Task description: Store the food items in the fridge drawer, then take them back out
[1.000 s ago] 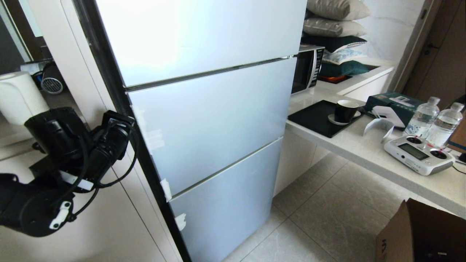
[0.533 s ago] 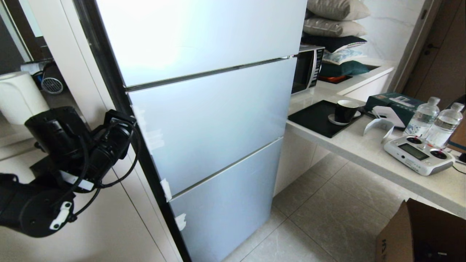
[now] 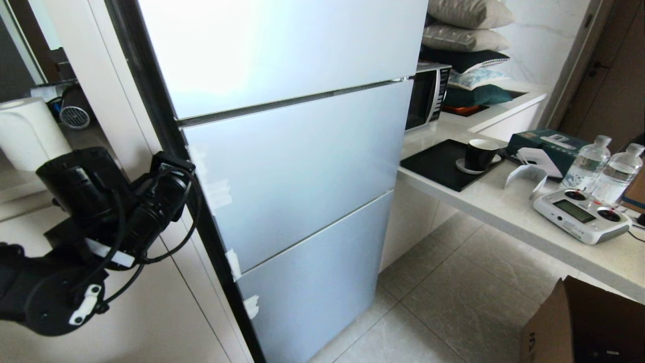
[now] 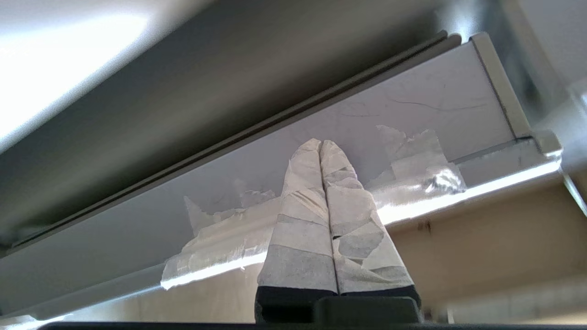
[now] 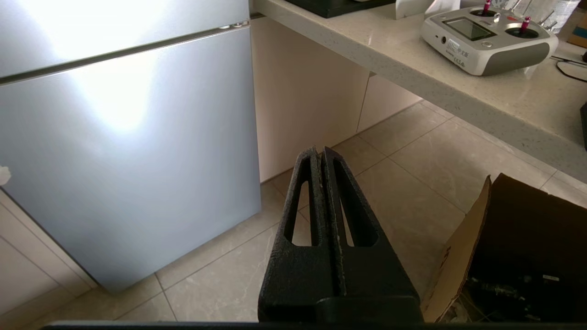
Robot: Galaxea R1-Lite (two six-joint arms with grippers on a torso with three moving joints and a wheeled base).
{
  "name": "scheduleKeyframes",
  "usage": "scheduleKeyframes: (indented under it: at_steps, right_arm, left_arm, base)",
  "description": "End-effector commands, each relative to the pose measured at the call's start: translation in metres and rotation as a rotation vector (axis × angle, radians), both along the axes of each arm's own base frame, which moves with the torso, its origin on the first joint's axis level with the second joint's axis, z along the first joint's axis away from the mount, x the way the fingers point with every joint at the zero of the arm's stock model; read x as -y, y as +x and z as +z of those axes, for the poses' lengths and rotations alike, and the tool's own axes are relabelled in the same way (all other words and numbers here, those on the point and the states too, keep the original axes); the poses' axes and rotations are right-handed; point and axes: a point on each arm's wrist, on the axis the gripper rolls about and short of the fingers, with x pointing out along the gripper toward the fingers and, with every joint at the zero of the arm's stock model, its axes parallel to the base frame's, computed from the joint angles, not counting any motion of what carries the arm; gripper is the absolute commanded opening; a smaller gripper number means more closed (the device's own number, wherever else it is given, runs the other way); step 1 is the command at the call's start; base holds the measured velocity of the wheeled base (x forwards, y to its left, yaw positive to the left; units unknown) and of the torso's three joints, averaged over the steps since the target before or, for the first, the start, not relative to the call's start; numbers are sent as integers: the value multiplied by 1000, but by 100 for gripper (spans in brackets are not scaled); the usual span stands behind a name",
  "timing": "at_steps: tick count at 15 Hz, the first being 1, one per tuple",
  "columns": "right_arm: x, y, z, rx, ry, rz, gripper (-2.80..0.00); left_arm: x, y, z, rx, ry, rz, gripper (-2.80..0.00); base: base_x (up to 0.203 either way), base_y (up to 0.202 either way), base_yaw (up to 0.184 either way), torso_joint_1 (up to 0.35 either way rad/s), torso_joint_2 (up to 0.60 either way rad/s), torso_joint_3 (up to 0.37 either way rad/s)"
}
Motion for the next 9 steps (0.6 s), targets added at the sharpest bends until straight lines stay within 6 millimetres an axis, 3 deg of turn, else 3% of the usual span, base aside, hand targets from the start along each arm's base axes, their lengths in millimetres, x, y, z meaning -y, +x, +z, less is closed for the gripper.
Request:
scheduleKeyframes:
  at_steps: [1, 5, 9]
  right_arm:
    - [0, 0, 0, 1, -1, 0, -280]
    - [0, 0, 0, 1, -1, 0, -280]
    - [0, 0, 0, 1, -1, 1, -280]
  left_arm:
    - [1, -2, 2, 12, -6, -13, -280]
    - [-2, -19, -1, -3, 37, -16, -280]
    - [1, -54, 6, 19, 33, -75, -280]
  base:
    - [0, 0, 0, 0, 0, 0]
    - [0, 0, 0, 0, 0, 0]
    - [0, 0, 0, 0, 0, 0]
